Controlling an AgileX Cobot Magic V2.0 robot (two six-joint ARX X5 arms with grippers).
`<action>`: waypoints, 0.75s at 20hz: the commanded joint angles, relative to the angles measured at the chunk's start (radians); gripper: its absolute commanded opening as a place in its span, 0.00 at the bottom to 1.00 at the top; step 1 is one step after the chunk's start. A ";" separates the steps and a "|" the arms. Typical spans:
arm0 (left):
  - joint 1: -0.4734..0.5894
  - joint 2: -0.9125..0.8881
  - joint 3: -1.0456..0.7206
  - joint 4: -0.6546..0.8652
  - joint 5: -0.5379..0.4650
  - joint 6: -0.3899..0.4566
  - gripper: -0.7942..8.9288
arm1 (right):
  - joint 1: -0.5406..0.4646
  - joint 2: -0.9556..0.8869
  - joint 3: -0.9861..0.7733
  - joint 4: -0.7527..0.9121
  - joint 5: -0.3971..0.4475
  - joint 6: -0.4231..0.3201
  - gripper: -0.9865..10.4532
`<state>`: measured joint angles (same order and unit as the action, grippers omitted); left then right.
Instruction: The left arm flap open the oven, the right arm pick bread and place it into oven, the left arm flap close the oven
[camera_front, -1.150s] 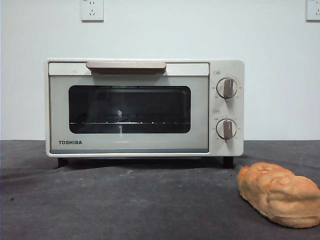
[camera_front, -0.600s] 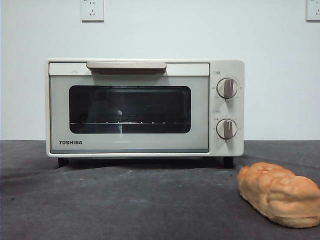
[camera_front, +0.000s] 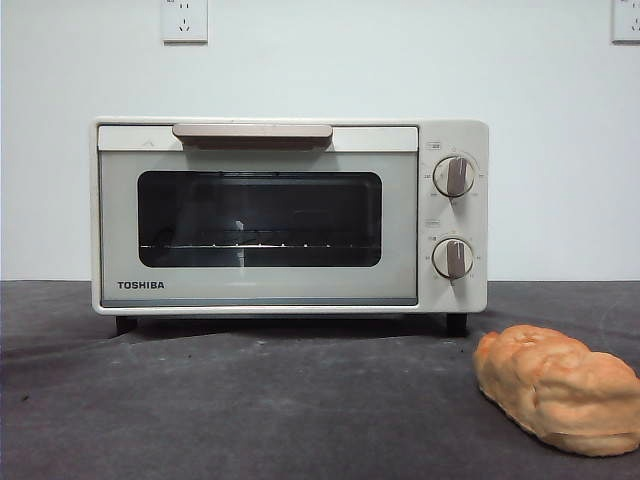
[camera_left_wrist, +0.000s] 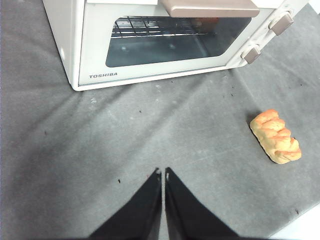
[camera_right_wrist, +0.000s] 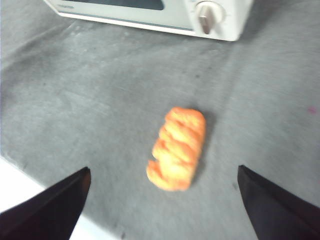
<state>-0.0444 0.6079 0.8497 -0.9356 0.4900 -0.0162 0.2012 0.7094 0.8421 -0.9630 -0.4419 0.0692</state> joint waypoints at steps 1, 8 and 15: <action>-0.002 0.005 0.019 0.008 0.004 0.012 0.10 | 0.048 0.040 -0.040 0.060 0.009 0.065 0.50; -0.002 0.005 0.019 0.008 0.004 0.012 0.10 | 0.267 0.072 -0.278 0.363 0.177 0.253 0.50; -0.002 0.005 0.019 0.008 0.004 0.012 0.10 | 0.437 0.207 -0.378 0.577 0.394 0.317 0.50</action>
<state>-0.0444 0.6079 0.8497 -0.9356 0.4900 -0.0162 0.6300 0.9047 0.4660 -0.3943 -0.0544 0.3691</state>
